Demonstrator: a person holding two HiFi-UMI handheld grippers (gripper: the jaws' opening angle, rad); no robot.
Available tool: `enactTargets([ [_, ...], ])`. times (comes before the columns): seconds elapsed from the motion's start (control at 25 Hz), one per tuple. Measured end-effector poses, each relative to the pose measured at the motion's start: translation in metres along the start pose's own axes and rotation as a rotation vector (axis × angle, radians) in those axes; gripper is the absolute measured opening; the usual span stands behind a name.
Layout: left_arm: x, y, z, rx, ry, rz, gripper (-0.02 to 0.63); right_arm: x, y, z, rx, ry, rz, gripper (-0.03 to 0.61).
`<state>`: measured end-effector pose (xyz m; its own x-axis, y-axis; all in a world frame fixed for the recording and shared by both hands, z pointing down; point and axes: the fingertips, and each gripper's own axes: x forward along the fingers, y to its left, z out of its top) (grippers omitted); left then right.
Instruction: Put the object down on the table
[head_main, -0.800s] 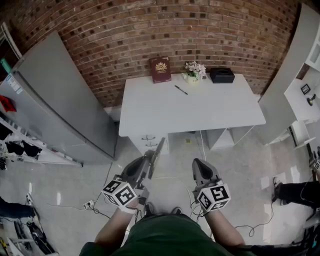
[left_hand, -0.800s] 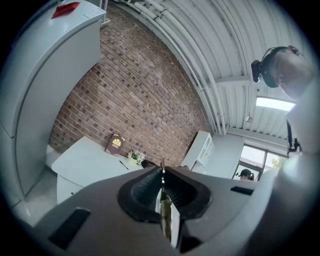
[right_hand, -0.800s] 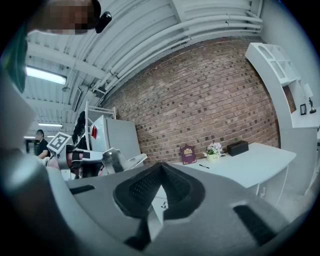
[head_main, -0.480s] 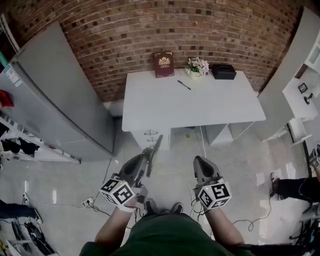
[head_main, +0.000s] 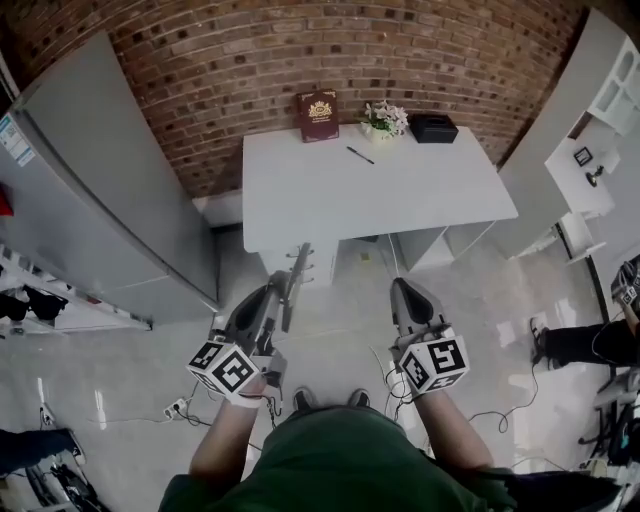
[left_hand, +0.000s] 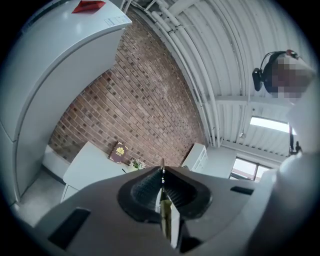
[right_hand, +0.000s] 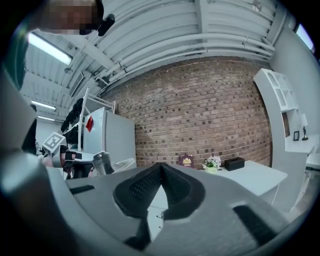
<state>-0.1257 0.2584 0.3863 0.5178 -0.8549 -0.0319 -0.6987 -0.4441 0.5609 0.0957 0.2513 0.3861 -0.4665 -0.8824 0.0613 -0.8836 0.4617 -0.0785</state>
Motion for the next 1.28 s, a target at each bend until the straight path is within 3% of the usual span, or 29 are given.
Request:
enactTargets([
  [0.48,-0.035,0.059,0.018,-0.069,-0.020,-0.066,0.023,0.020,0.060,-0.003,-0.066,0.043,-0.048,0.003],
  [0.6,-0.036,0.059,0.021,-0.074,0.003,-0.050,0.023,0.025,0.065,-0.004,-0.073,0.054,-0.043,0.003],
  [0.76,-0.029,0.065,0.019,-0.082,-0.018,-0.065,0.023,0.036,0.060,-0.008,-0.063,0.060,-0.033,0.003],
  [0.96,-0.014,0.062,0.023,-0.053,-0.001,-0.023,0.023,0.052,0.046,-0.016,-0.038,0.054,0.001,0.003],
  [1.28,0.039,0.045,0.026,-0.010,-0.017,0.024,0.023,0.081,-0.006,-0.012,0.017,0.022,0.071,0.003],
])
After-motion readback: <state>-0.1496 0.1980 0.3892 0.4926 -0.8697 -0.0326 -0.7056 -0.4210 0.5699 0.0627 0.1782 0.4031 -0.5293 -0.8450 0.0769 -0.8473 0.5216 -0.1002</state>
